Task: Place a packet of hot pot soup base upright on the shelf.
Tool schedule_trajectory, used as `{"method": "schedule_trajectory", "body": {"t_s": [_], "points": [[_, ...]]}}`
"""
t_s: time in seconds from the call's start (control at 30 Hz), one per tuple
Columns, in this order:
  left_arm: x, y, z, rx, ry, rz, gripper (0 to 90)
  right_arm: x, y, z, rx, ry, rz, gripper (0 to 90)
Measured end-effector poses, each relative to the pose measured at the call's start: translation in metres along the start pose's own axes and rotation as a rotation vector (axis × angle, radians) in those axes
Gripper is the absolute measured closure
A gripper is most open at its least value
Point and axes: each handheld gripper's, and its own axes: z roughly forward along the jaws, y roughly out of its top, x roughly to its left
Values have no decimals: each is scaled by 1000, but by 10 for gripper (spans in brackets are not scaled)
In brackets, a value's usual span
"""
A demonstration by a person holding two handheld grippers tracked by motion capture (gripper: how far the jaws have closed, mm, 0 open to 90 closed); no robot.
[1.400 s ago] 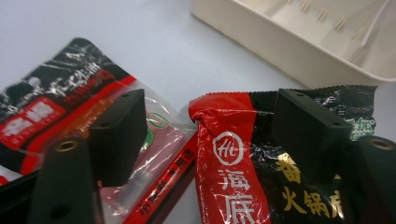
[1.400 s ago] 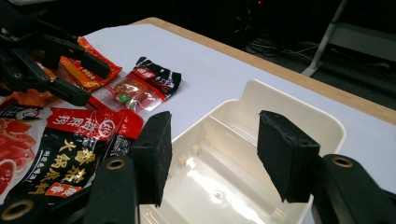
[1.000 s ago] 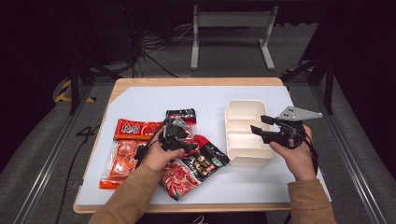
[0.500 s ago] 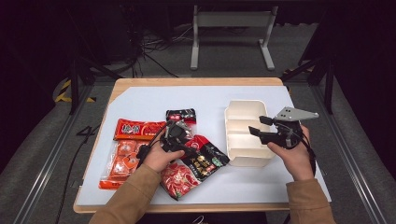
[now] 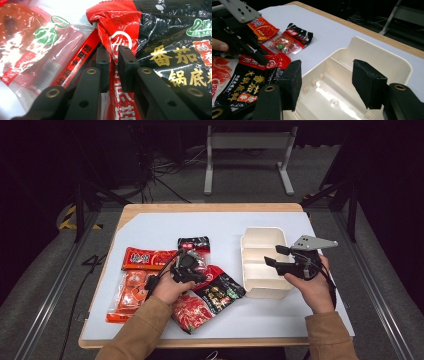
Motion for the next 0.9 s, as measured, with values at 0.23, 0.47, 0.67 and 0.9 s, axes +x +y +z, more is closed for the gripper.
{"method": "schedule_trajectory", "body": {"t_s": [0.23, 0.47, 0.67, 0.9], "points": [[1, 1, -8, -21, -15, -24, 880, -1, 0, -1, -2, 3, 2, 414], [0, 0, -33, -85, -28, -27, 886, 0, 1, -2, -8, 2, 3, 422], [-10, 3, -64, -194, -32, 13, 887, 3, 4, -10, -64, -19, 3, 473], [-23, 6, -89, -262, -14, 63, 887, 3, 6, -16, -101, -14, 12, 482]]}}
